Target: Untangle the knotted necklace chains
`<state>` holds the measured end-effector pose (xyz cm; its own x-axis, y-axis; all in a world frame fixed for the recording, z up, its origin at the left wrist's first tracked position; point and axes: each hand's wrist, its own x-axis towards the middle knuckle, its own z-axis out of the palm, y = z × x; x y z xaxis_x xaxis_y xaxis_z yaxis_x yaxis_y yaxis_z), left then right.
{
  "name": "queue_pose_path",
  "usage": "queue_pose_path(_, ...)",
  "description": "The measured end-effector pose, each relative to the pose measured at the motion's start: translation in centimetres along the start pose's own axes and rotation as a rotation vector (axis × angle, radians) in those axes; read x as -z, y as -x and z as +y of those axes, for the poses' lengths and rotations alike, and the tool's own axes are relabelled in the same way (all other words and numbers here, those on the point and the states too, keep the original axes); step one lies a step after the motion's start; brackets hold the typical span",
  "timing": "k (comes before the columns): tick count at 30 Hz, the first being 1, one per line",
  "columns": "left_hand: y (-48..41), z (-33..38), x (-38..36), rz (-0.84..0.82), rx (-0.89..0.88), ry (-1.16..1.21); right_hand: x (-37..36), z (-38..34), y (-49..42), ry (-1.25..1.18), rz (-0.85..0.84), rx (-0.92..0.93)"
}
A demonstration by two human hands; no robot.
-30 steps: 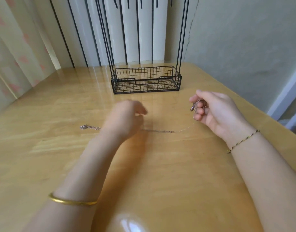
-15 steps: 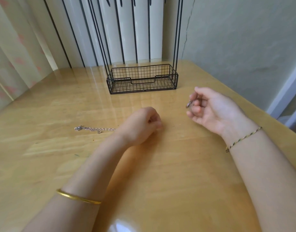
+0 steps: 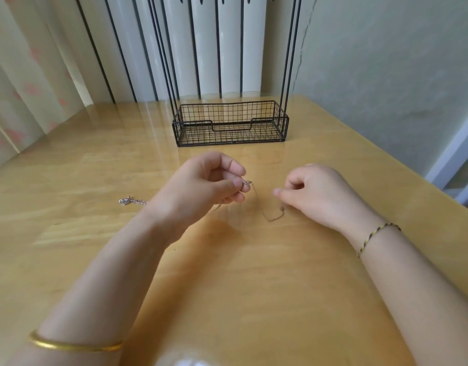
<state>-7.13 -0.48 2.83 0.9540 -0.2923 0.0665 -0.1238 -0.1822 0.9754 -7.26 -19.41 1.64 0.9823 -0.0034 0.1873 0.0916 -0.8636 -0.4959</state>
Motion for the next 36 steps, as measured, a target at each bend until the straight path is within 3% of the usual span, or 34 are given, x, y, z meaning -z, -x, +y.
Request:
queue_pose_path(7, 0.2, 0.0, 0.6, 0.074, -0.038, -0.034, 0.3, 0.2, 0.1, 0.01, -0.013, -0.006)
queue_pose_path(16, 0.4, 0.0, 0.6, 0.048, -0.066, -0.034, 0.6, 0.7, -0.3, 0.014, 0.156, 0.017)
queue_pose_path(18, 0.5, 0.1, 0.5, 0.046, -0.083, -0.034, 0.6, -0.2, -0.1, -0.174, 0.152, 0.065)
queue_pose_path(21, 0.5, 0.3, 0.5, 0.049, -0.105, -0.031, 0.6, -2.0, 0.8, -0.648, -0.032, 0.094)
queue_pose_path(23, 0.6, 0.3, 0.4, 0.052, -0.127, -0.015, 0.1, -2.7, 1.1, -0.774, -0.113, 0.113)
queue_pose_path(36, 0.8, 0.8, 0.2, 0.105, -0.178, -0.078, -0.6, -3.2, 1.1, -0.806, -0.038, 0.205)
